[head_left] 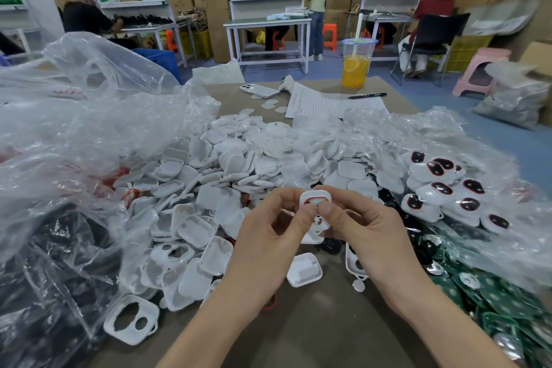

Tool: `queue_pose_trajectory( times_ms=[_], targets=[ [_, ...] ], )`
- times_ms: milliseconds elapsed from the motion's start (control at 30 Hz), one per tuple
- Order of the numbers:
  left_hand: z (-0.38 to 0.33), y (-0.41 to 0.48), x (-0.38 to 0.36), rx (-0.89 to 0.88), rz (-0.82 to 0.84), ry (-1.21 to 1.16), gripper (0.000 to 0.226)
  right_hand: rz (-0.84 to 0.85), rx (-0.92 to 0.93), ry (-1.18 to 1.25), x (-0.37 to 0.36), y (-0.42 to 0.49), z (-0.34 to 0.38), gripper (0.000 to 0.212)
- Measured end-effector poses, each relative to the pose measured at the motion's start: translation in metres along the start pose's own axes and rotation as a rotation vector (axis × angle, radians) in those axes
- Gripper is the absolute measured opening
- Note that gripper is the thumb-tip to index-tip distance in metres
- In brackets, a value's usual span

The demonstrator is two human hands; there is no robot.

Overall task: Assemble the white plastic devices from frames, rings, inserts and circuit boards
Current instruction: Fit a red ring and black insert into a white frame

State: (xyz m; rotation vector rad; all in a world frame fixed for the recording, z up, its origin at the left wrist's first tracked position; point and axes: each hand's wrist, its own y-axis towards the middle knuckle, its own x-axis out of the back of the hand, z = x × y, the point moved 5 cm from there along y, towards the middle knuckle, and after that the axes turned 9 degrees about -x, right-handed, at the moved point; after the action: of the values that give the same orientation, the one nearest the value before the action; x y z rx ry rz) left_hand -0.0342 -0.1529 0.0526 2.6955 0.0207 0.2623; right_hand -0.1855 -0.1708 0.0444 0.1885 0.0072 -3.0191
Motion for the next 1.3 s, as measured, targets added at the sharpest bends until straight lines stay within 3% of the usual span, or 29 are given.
queue_pose_trajectory(
  times_ms=[133,400,767,900,1100,1300],
  targets=[
    [0.0005,-0.0008,0.0001,0.001,-0.009,-0.003,0.007,0.014,-0.006,-0.015,-0.0016,-0.0021,0.0028,0.028],
    [0.0010,-0.0010,-0.0003,-0.029,-0.040,0.008,0.031,0.024,0.003,-0.102,-0.0044,-0.0039,0.0032,0.021],
    [0.0003,-0.0003,0.0015,-0.018,-0.055,0.026,0.017,0.035,0.040,-0.087,-0.0050,-0.0034,0.0039,0.019],
    [0.0005,-0.0011,0.0009,-0.027,-0.059,0.017,0.013,-0.023,0.065,-0.060,-0.0032,-0.0033,0.0021,0.026],
    [0.0041,-0.0021,-0.0056,-0.046,-0.007,0.075,0.001,-0.089,0.103,-0.087,0.0017,-0.0036,0.0026,0.018],
    [0.0066,-0.0034,-0.0060,-0.098,-0.029,0.144,0.012,-0.138,0.151,-0.154,0.0003,-0.0037,0.0049,0.029]
  ],
)
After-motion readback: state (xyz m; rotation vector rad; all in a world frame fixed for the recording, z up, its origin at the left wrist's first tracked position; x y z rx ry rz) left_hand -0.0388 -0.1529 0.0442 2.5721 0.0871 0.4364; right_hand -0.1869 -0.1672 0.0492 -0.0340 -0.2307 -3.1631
